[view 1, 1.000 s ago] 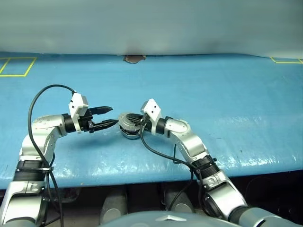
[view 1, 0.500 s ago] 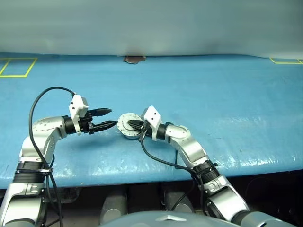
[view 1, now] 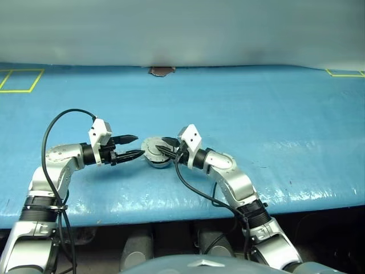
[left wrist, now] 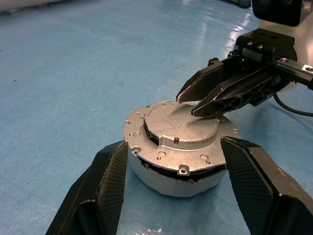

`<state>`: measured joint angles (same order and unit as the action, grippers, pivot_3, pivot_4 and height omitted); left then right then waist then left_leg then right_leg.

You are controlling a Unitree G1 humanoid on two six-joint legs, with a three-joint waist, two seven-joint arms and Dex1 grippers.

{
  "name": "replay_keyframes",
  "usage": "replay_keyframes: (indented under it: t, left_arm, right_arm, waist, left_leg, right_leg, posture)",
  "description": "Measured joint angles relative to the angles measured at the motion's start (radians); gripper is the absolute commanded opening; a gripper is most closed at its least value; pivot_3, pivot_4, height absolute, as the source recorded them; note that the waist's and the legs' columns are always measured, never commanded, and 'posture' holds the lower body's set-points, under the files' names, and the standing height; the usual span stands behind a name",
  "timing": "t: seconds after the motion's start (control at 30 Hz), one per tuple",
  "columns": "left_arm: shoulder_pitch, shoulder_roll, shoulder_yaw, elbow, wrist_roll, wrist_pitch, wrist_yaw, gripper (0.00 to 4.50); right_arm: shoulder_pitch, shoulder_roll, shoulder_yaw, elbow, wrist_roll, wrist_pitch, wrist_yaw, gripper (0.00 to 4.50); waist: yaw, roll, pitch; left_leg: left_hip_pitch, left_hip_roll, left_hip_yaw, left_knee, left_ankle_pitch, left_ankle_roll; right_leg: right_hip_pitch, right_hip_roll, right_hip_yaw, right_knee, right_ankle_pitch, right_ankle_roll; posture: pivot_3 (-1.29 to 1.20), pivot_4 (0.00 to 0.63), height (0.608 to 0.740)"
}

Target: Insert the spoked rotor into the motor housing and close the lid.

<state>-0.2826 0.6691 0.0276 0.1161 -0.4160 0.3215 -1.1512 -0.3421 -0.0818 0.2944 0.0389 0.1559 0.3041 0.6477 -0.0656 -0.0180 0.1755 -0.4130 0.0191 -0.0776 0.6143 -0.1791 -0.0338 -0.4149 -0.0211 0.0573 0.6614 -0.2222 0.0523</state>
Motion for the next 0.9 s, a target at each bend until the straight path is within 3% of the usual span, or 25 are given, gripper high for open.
replay_keyframes:
  t: [0.2,0.57,0.73,0.9]
  left_arm:
    - [0.001,-0.002,0.000,0.001,0.006,-0.001,0.012,3.30]
    - [0.022,-0.001,0.001,0.001,0.006,0.000,0.032,3.30]
    - [0.023,-0.001,0.001,0.001,0.006,-0.001,0.039,3.30]
    - [0.024,-0.001,0.001,0.001,0.006,-0.001,0.039,3.30]
  right_arm:
    - [-0.028,0.024,-0.006,0.040,0.010,0.016,-0.026,4.40]
    - [-0.036,0.043,0.003,0.115,0.001,0.024,-0.041,4.40]
    - [-0.034,0.035,0.018,0.113,-0.022,-0.006,-0.039,3.23]
    - [-0.026,0.017,0.039,0.099,-0.055,-0.040,-0.047,3.23]
  waist:
    - [0.001,0.000,0.000]
    - [0.000,0.000,0.000]
    - [-0.001,0.000,0.000]
    - [-0.001,0.000,0.000]
  left_leg:
    - [0.000,0.000,0.000,0.001,0.000,0.000]
    - [0.000,0.000,0.000,0.000,0.000,0.000]
    - [0.001,0.000,0.000,0.000,0.000,0.000]
    - [0.001,0.000,0.000,0.000,0.000,0.000]
  right_leg:
    - [0.000,0.000,0.000,0.000,0.000,0.000]
    - [0.001,0.000,0.000,0.000,0.000,0.000]
    - [0.000,0.000,0.000,0.000,0.000,0.000]
    - [0.001,0.000,0.000,0.000,0.000,0.000]
  posture:
    - [0.00,0.150,0.740]
    - [0.00,0.150,0.740]
    - [0.00,0.150,0.740]
    - [0.00,0.150,0.740]
